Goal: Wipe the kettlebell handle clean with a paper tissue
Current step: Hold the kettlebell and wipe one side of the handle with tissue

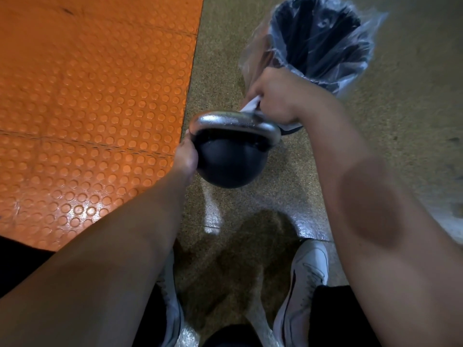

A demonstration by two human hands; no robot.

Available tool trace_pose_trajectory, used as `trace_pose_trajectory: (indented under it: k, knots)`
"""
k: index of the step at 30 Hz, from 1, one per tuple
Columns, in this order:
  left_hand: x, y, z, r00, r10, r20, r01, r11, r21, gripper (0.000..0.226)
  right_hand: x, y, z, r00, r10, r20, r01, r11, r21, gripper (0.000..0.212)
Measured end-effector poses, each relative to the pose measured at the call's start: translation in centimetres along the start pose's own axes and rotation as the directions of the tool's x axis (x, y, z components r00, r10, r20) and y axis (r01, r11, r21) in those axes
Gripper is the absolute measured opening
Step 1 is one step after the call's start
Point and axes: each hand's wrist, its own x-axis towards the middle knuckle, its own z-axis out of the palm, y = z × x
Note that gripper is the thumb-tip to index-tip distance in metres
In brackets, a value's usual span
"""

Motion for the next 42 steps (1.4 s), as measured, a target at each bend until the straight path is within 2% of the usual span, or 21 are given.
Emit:
trace_pose_trajectory:
  k: [5,11,15,20,22,24,27,31,34,36,39,42]
  knots:
    - [-0.2,0.0,0.1,1.0,0.012,-0.017,-0.012,1.0,-0.015,0.063,-0.3,0.9,-0.1,0.998,0.062,-0.016,-0.062,0.998,-0.008,0.036]
    - [0.0,0.1,0.1,0.999,0.024,-0.027,-0.024,1.0,0.001,0.063,-0.6,0.0,-0.6,0.999,-0.002,-0.043,0.004,0.999,0.045,0.046]
    - [-0.3,0.1,0.2,0.999,0.028,-0.026,-0.027,0.999,0.021,0.061,-0.6,0.4,-0.4,0.999,0.028,-0.037,-0.027,0.999,0.021,0.051]
    - [-0.5,0.3,0.1,0.999,0.019,-0.031,-0.018,1.0,0.014,0.065,-0.5,-0.3,-0.2,0.999,-0.04,-0.031,0.042,0.996,0.082,0.051]
    - [-0.6,0.3,0.1,0.999,0.011,-0.033,-0.01,1.0,0.02,0.065,-0.7,0.3,-0.6,0.998,-0.019,-0.06,0.023,0.998,0.059,0.051]
    - [-0.6,0.4,0.1,0.999,0.013,-0.036,-0.012,1.0,0.024,0.065,-0.5,0.3,-0.5,1.0,0.019,-0.021,-0.019,1.0,-0.01,0.048]
    - [-0.6,0.4,0.1,0.999,0.012,-0.032,-0.011,1.0,0.017,0.065,-0.2,-0.5,0.2,0.999,0.031,0.018,-0.032,0.999,0.018,0.048]
    - [-0.9,0.5,0.1,0.999,0.015,-0.041,-0.014,1.0,0.028,0.062,-0.9,0.4,-0.5,0.997,-0.01,-0.073,0.012,0.999,0.03,0.046]
    - [-0.9,0.4,0.2,0.998,0.035,-0.043,-0.033,0.999,0.028,0.06,-1.0,0.7,-0.2,0.997,0.049,-0.063,-0.046,0.998,0.035,0.039]
    - [-1.1,0.5,0.2,0.999,0.041,-0.026,-0.04,0.999,0.028,0.061,-0.5,0.1,0.4,0.999,0.025,-0.033,-0.024,0.998,0.055,0.042]
    - [-1.0,0.5,0.1,0.999,0.038,-0.022,-0.037,0.999,0.03,0.063,-0.8,-0.2,0.0,0.997,-0.023,-0.071,0.03,0.995,0.097,0.048]
    - [-1.1,0.6,0.1,0.999,0.036,-0.033,-0.035,0.999,0.032,0.06,-1.7,0.4,-0.6,0.996,0.028,-0.087,-0.02,0.995,0.093,0.037]
